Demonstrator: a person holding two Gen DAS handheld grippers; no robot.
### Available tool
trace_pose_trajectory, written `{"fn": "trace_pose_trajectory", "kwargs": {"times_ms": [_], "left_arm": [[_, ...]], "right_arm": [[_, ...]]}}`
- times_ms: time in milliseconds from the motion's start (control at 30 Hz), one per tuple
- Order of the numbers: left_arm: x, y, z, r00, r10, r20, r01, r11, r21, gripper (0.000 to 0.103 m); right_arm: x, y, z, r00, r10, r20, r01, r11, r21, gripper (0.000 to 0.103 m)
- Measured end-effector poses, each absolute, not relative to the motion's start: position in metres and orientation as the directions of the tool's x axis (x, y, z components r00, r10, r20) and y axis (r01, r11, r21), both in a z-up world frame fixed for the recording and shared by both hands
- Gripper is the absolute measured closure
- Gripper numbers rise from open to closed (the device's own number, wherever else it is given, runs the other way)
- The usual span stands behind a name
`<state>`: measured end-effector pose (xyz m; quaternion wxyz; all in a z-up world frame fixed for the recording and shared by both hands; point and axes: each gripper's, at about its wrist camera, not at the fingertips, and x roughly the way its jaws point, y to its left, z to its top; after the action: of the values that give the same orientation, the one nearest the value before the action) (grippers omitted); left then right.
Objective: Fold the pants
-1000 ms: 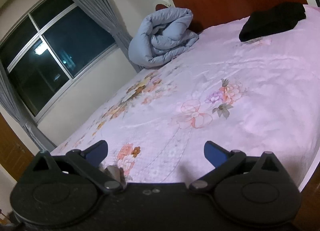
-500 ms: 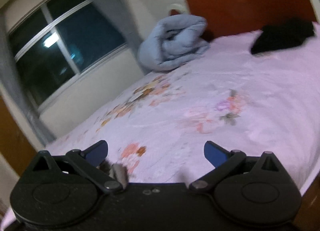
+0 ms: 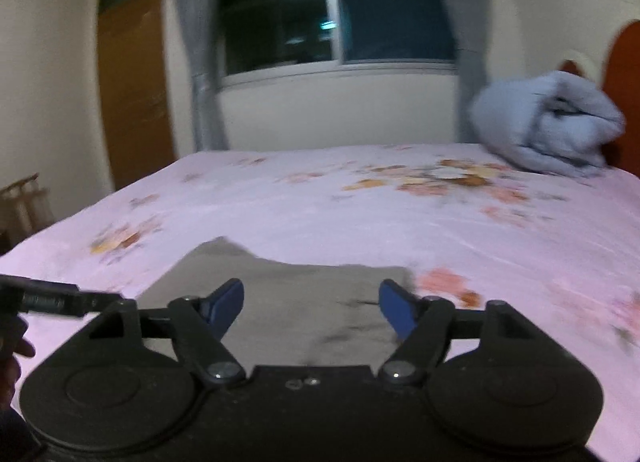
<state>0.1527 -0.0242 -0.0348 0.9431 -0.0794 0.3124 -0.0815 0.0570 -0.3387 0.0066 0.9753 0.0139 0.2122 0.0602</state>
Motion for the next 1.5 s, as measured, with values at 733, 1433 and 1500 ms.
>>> {"fn": "trace_pose_trajectory", "kwargs": {"times_ms": [733,1433,1500], "left_arm": [[0.231,-0.036,-0.093,0.631,-0.51,-0.584,0.201,0.835,-0.511,0.003],[0.256,-0.057,-0.124,0.531,-0.701,-0.476,0.231,0.66,-0.715,0.079],[0.252,-0.058,-0.121,0.542,-0.705,-0.457,0.24,0.651,-0.72,0.08]], "right_arm": [[0.083,-0.482,-0.051,0.807,0.308,-0.504,0.098,0.773,0.627,0.02],[0.125,-0.466,-0.084,0.693,0.549,-0.468,0.015,0.638,0.77,0.053],[0.124,-0.463,-0.076,0.693,0.544,-0.473,-0.007,0.661,0.75,0.058]]}}
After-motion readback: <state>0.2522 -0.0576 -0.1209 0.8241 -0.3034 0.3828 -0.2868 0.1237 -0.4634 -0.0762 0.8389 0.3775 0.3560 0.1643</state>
